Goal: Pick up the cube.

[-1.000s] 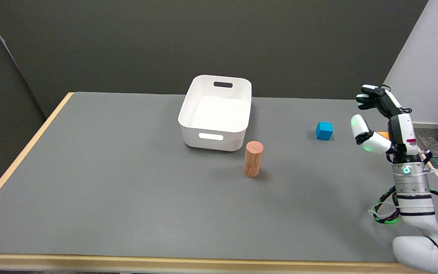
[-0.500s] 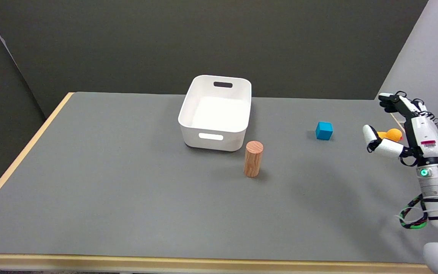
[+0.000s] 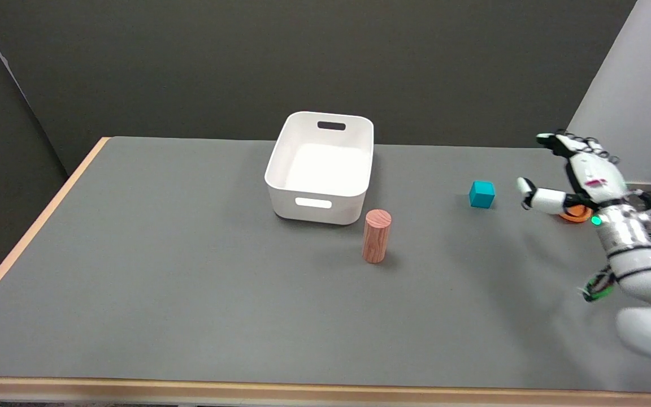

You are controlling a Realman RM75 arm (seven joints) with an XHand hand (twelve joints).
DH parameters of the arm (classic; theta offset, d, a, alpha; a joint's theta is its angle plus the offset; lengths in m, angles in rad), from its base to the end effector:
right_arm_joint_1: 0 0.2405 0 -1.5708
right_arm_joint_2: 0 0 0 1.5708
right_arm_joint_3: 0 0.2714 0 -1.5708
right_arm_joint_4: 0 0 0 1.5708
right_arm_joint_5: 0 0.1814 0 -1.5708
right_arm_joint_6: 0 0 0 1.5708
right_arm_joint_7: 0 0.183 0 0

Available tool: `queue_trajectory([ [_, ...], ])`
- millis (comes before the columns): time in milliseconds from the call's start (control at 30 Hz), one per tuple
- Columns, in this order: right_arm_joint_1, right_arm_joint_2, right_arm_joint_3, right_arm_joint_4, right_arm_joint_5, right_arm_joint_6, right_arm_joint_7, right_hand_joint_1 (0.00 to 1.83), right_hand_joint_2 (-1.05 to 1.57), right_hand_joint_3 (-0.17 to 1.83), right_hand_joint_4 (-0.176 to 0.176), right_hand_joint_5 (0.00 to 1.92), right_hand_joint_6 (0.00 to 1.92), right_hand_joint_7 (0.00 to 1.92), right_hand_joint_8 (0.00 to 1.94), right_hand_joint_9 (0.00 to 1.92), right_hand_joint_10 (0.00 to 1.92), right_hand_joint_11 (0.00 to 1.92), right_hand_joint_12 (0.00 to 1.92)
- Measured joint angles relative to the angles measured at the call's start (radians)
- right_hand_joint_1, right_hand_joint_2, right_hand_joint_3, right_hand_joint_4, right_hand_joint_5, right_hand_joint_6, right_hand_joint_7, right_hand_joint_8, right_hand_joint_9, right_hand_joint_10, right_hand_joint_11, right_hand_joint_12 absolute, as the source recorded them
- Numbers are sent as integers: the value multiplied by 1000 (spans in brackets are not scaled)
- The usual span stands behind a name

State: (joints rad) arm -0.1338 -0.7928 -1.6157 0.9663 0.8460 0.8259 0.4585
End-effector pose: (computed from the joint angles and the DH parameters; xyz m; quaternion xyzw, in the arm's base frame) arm -0.2426 -0.2763 0.5633 0.5684 0.0027 0.2187 0.7932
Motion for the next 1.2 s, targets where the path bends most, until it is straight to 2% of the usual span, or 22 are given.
queue_trajectory([
  [267,176,3,-119,-66,-55,-141,-36,711,626,899,-22,271,486,337,453,244,894,61,1262],
  [500,263,-5,-195,-107,-80,-209,-45,704,625,897,-24,272,488,339,454,250,900,69,1269],
  [1200,288,-24,-241,-147,-98,-281,-46,701,618,897,-23,276,495,344,457,258,906,82,1285],
])
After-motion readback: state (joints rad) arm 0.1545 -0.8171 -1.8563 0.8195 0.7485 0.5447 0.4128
